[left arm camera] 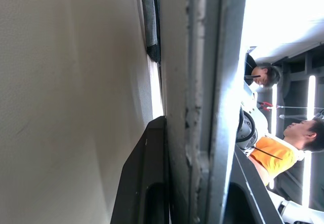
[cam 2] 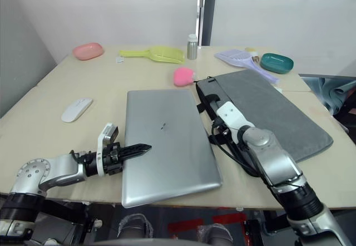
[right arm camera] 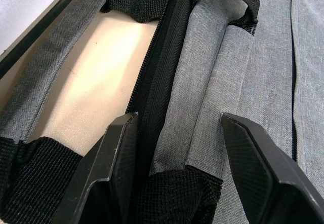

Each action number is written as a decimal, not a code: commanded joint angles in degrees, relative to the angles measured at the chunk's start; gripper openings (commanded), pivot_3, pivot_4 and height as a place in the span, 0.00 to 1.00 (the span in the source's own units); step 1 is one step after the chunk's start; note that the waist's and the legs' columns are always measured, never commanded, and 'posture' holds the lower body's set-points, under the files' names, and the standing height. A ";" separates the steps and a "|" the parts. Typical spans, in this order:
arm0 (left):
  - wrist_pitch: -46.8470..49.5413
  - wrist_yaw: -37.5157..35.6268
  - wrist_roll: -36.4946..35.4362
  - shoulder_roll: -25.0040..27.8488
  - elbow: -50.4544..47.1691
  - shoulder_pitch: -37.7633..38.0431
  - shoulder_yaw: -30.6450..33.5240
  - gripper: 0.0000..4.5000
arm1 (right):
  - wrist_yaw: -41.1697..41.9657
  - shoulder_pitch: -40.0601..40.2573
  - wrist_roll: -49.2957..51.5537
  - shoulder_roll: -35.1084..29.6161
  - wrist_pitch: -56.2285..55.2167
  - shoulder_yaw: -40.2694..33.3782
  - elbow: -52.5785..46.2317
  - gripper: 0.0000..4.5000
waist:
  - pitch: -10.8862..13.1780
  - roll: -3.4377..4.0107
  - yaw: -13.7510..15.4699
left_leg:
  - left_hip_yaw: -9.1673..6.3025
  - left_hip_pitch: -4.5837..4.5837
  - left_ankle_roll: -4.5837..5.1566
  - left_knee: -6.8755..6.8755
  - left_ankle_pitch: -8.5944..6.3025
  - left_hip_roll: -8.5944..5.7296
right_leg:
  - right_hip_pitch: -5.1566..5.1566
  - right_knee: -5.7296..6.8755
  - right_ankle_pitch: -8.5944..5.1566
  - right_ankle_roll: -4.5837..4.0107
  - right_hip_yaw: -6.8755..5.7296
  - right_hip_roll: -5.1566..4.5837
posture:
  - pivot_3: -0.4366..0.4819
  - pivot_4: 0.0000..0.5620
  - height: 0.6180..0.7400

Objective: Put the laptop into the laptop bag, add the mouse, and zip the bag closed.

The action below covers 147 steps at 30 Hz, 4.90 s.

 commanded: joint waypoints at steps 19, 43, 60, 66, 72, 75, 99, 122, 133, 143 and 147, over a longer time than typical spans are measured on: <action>-0.47 -1.20 -4.62 -6.18 -0.62 -5.68 3.44 0.06 | 1.89 -4.70 13.23 5.97 16.35 -17.26 -6.62 0.00 | 0.00 0.00 0.13 | 0.02 0.05 0.02 0.31 0.01 -0.01 | -0.04 0.42 -0.02 -0.05 0.13 -0.01 | 0.48 0.27 1.00; 3.44 12.91 -4.62 -14.52 15.40 -18.98 1.90 0.06 | 0.15 -14.57 18.91 2.74 25.93 -17.47 -9.37 0.00 | -0.01 0.03 0.47 | 0.40 0.12 0.04 0.35 0.07 -0.04 | -0.24 0.60 0.09 0.13 0.58 0.00 | 0.48 0.27 1.00; 2.41 15.94 -3.81 -18.57 25.77 -29.76 0.94 0.06 | -2.11 -15.52 19.45 5.01 26.17 -16.41 -9.39 0.00 | 0.00 0.02 0.81 | 0.41 0.08 0.04 0.32 0.07 -0.05 | -0.25 0.55 0.10 0.14 0.58 0.00 | 0.48 0.27 1.00; -0.41 17.06 0.99 -23.55 25.59 -30.40 0.73 0.06 | -2.92 -15.70 19.82 6.28 26.96 -16.30 -10.30 0.00 | 0.00 0.02 0.67 | 0.41 0.07 0.05 0.30 0.07 -0.05 | -0.25 0.51 0.10 0.15 0.57 0.01 | 0.48 0.27 1.00; -2.61 15.46 7.43 -27.68 25.12 -31.63 1.72 0.06 | -3.62 -15.91 20.53 7.48 28.92 -16.89 -11.53 0.00 | 0.01 0.01 0.81 | 0.41 0.08 0.07 0.31 0.08 -0.05 | -0.25 0.52 0.11 0.17 0.58 0.00 | 0.48 0.27 1.00; -3.67 13.99 10.35 -29.72 25.07 -32.47 2.43 0.06 | -3.99 -15.97 20.88 7.95 29.58 -17.25 -11.79 0.00 | 0.01 0.01 0.79 | 0.41 0.08 0.07 0.31 0.08 -0.06 | -0.25 0.51 0.12 0.17 0.59 0.00 | 0.48 0.27 1.00; -9.20 4.90 29.69 -42.23 32.66 -40.78 10.94 0.06 | -5.75 -16.36 22.02 9.55 31.62 -18.25 -12.71 0.00 | 0.03 0.04 0.78 | 0.42 0.02 0.17 0.19 0.11 -0.11 | -0.25 0.31 0.15 0.22 0.59 -0.04 | 0.48 0.27 1.00; -15.92 4.35 34.31 -52.01 34.12 -39.43 11.08 0.06 | -11.21 -20.85 26.26 24.82 44.47 -31.89 -16.26 0.00 | 0.06 0.09 1.01 | 0.43 0.01 0.18 0.04 0.10 -0.11 | -0.25 0.12 0.16 0.23 0.55 -0.04 | 0.48 0.27 1.00; -16.37 -0.46 38.87 -53.87 38.11 -41.06 6.27 0.06 | -16.60 -20.32 28.28 28.87 44.47 -32.77 -17.67 0.00 | 0.05 0.12 1.66 | 0.43 -0.01 0.16 -0.15 0.10 -0.12 | -0.25 -0.10 0.17 0.24 0.50 -0.04 | 0.48 0.27 1.00; -12.29 -6.68 42.30 -54.09 41.36 -43.28 3.04 0.06 | -20.76 -19.57 33.02 34.09 44.47 -33.03 -19.44 0.00 | 0.03 0.16 2.10 | 0.43 0.02 0.14 -0.15 0.09 -0.13 | -0.23 -0.09 0.18 0.26 0.51 -0.06 | 0.48 0.27 1.00; -11.42 -8.43 43.26 -53.55 41.32 -43.70 2.82 0.06 | -22.14 -19.08 34.92 34.24 44.47 -33.08 -19.59 0.00 | 0.03 0.16 2.37 | 0.43 0.01 0.13 -0.16 0.08 -0.13 | -0.23 -0.10 0.18 0.26 0.50 -0.06 | 0.48 0.27 1.00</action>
